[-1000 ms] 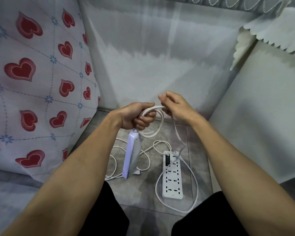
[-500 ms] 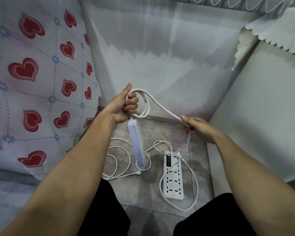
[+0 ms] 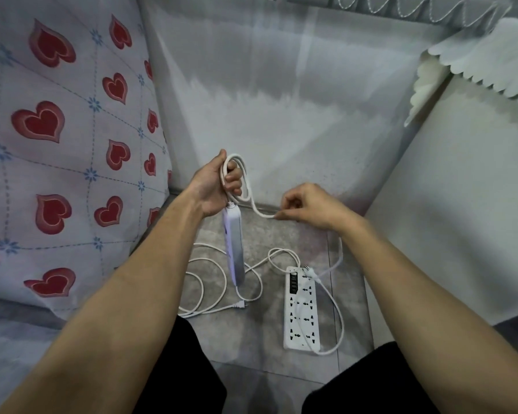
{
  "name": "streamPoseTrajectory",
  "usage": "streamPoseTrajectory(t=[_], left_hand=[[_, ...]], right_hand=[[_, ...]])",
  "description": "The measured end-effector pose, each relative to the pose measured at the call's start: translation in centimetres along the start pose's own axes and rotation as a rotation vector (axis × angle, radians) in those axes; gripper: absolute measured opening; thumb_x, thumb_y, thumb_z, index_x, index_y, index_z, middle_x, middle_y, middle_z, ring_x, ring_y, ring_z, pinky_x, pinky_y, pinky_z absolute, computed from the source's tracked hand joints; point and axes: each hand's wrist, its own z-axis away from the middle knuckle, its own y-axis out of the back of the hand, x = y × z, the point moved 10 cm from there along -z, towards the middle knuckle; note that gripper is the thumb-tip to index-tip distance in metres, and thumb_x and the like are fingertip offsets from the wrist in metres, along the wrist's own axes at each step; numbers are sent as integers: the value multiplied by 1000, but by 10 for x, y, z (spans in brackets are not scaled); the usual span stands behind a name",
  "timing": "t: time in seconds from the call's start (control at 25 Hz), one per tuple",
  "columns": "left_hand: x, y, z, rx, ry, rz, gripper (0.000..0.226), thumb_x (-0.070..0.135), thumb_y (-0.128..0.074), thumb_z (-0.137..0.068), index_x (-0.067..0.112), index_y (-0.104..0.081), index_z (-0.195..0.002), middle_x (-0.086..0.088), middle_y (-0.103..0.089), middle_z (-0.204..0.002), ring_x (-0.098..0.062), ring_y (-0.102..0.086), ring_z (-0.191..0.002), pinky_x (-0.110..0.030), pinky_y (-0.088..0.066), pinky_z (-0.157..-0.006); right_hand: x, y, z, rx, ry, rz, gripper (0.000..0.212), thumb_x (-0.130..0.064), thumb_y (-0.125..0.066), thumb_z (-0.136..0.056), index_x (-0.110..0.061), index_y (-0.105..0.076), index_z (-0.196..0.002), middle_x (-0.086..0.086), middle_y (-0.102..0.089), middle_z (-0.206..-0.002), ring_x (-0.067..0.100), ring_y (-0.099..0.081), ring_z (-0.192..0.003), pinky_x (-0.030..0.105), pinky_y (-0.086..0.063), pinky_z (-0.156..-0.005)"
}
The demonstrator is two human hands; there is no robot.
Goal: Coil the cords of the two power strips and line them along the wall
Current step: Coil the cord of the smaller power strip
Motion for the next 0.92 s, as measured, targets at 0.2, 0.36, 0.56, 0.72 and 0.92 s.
streamPoseTrajectory(t=[0.2, 0.36, 0.56, 0.72, 0.92], left_hand=[[-6, -5, 1, 17, 40, -129, 43, 41, -25, -102, 18, -38, -68, 2, -37, -51, -13, -30, -47, -25, -29, -51], [-17, -6, 2, 36, 92, -252, 39, 37, -36, -99, 11, -56, -78, -9, -56, -69, -20, -54, -60, -29, -47, -59], [-42, -35, 18, -152, 256, -456, 41, 39, -29, -101, 17, -41, -68, 1, -40, -52, -9, -32, -36, -21, -34, -43], [-53, -47, 25, -270, 369, -435, 51, 52, -20, -99, 16, -39, -69, 4, -29, -42, -6, -21, -30, -20, -26, -39], [-48, -55, 33, -333, 371, -411, 60, 71, -26, -90, 18, -35, -62, 8, -21, -38, -6, -14, -31, -25, -12, -43]], right_hand=[[-71, -7, 1, -40, 141, 0, 24, -10, -58, -83, -18, -75, -97, -2, -74, -86, 11, -68, -77, 28, -53, -79], [-90, 7, 6, 50, 246, -63, 17, -17, -67, -83, -21, -57, -96, -3, -72, -78, 11, -63, -67, 35, -51, -73], [-76, 32, 1, 301, 173, 15, 37, -39, -79, -69, -25, -46, -80, -5, -56, -57, 14, -47, -53, 34, -41, -58], [-35, 43, 2, 347, 81, -255, 40, -37, -84, -66, -21, -48, -70, -10, -40, -48, 8, -31, -47, 27, -29, -48], [15, 30, 1, 218, -73, -582, 28, -29, -69, -85, -8, -53, -75, 2, -42, -56, 11, -35, -47, 27, -31, -52]])
